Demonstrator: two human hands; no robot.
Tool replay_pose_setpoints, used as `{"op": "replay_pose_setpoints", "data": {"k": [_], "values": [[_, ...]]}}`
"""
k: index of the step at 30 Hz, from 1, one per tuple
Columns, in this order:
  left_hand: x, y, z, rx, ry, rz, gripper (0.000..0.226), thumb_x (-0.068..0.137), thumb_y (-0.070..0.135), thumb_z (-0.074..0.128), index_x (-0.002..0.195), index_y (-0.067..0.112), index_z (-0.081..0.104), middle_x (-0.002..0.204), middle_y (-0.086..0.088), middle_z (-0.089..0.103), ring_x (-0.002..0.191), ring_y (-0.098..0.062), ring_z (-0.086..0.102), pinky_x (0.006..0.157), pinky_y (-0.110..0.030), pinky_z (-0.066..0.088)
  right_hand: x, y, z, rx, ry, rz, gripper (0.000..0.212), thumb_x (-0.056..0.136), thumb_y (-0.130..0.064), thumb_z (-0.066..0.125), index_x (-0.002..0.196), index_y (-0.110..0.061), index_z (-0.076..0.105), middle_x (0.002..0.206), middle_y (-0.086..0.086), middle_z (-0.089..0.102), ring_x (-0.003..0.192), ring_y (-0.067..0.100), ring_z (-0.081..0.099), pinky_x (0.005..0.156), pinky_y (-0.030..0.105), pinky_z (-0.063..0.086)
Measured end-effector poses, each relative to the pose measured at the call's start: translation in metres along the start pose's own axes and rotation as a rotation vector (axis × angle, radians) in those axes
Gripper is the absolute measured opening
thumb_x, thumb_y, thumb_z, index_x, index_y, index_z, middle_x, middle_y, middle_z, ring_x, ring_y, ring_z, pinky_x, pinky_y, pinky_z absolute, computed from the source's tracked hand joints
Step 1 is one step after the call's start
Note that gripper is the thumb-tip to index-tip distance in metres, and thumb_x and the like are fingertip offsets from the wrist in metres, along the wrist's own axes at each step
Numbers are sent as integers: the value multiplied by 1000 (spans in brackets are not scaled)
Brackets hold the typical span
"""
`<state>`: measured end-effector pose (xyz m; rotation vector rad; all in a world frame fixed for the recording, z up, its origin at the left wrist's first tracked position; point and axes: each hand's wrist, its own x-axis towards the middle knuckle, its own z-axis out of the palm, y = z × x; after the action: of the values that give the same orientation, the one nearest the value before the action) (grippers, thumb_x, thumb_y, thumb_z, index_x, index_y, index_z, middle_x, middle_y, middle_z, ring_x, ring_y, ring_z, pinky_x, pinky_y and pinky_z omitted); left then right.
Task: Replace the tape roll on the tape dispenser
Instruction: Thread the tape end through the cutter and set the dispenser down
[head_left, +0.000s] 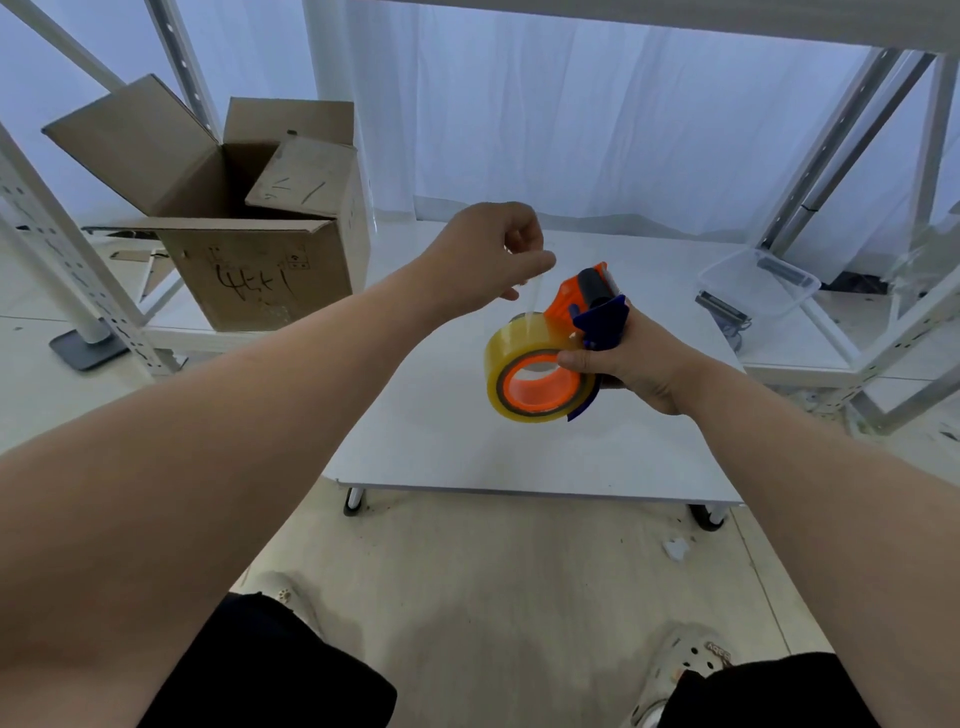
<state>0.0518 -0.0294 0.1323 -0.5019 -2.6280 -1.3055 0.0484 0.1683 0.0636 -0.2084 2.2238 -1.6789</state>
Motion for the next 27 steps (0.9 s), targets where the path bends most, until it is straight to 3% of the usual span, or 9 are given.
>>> {"op": "replay_pose_setpoints", "data": {"k": [6, 14, 20, 27], "values": [[1, 0, 4, -89, 0, -73, 16, 90, 21, 60, 80, 10, 52, 75, -2, 63, 74, -14, 71, 68, -25, 60, 3, 0, 5, -16, 38, -5, 59, 85, -20, 69, 132, -24, 34, 129, 5, 54, 111, 26, 60, 79, 37, 57], [-2, 3, 5, -15, -61, 0, 15, 88, 22, 62, 82, 10, 57, 76, 3, 61, 68, -6, 64, 60, -15, 55, 9, -2, 10, -67, 30, -21, 57, 89, -24, 64, 139, -24, 36, 128, 6, 57, 109, 26, 61, 78, 39, 58], [-3, 2, 7, -21, -88, 6, 15, 88, 23, 62, 82, 9, 58, 78, 0, 65, 74, -12, 66, 61, -15, 55, 10, -4, 12, -104, 25, -18, 51, 90, -27, 63, 135, -23, 42, 122, 10, 62, 107, 31, 63, 85, 47, 57], [-3, 3, 7, -68, -127, -3, 12, 87, 18, 62, 79, 10, 59, 72, -1, 66, 66, -8, 62, 57, -10, 49, 4, -9, 18, -143, 13, -20, 33, 94, -19, 56, 127, -18, 51, 119, 16, 64, 108, 36, 62, 88, 48, 55]]}}
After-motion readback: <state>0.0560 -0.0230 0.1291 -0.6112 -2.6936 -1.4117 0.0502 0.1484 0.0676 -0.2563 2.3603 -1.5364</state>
